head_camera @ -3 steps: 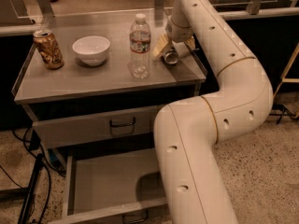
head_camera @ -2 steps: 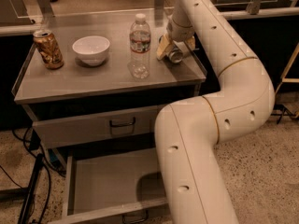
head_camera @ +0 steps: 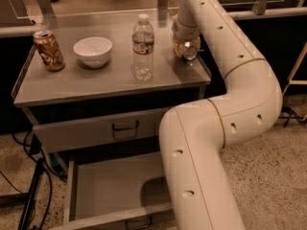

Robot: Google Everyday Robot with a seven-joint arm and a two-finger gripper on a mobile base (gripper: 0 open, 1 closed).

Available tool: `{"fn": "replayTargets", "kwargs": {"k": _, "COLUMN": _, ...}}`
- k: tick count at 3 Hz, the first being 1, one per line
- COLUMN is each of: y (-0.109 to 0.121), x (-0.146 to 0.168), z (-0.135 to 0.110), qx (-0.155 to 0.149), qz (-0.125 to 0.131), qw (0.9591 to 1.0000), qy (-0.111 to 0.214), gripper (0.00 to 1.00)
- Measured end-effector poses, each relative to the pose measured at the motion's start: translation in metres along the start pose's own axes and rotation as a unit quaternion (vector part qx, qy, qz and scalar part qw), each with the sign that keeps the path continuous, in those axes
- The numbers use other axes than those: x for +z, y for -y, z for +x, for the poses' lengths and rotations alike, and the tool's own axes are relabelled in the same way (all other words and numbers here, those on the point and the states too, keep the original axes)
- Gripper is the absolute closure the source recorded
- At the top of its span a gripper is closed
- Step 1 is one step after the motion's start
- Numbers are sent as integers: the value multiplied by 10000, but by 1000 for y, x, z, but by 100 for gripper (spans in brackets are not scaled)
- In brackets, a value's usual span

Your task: Place redbull can into middle drawer

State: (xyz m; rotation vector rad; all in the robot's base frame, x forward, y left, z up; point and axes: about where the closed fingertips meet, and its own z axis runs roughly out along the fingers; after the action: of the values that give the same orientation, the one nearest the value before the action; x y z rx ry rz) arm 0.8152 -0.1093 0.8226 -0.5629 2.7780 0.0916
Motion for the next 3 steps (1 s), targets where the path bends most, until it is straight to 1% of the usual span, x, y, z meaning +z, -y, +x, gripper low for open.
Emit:
{"fn": "replayTargets", "kwargs": {"k": 1, "y": 0, "x": 0, "z": 5, "qx": 0, "qz": 1, "qw": 10000, "qy": 3, "gripper": 100}}
{"fn": "replayTargets", "kwargs": {"k": 3, "y": 4, "x": -2, "z": 8, "qx": 0, "qz": 2, "qw": 10000, "qy": 5, "gripper": 100}}
